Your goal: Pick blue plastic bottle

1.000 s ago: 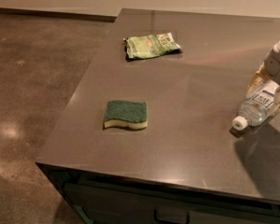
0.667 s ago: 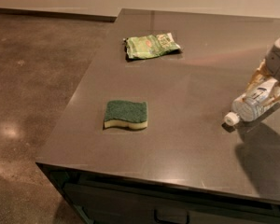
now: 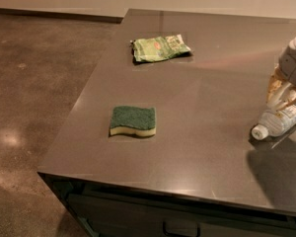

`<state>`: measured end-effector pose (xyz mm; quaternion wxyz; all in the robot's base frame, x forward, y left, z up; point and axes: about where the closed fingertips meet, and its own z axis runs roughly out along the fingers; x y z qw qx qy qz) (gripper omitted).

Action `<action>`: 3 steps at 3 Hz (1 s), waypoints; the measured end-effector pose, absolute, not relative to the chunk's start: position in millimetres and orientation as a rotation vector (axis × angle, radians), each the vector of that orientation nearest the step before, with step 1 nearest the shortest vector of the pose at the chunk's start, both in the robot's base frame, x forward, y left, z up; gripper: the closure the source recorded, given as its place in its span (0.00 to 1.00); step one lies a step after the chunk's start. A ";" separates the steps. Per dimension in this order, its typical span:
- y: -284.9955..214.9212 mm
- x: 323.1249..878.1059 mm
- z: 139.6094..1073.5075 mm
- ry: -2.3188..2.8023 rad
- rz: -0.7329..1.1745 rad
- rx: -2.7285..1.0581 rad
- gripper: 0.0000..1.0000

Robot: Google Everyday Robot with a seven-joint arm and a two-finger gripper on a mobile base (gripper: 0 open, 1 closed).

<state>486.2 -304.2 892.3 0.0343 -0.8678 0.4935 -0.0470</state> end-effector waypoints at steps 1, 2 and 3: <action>-283.4 479.2 903.0 1.505 -0.086 -2.620 1.00; -280.8 482.9 902.7 1.496 -0.096 -2.606 0.82; -279.8 486.1 903.2 1.491 -0.112 -2.598 0.59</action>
Offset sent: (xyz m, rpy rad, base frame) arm -0.0051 0.0148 0.0075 0.0446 0.0058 -0.0036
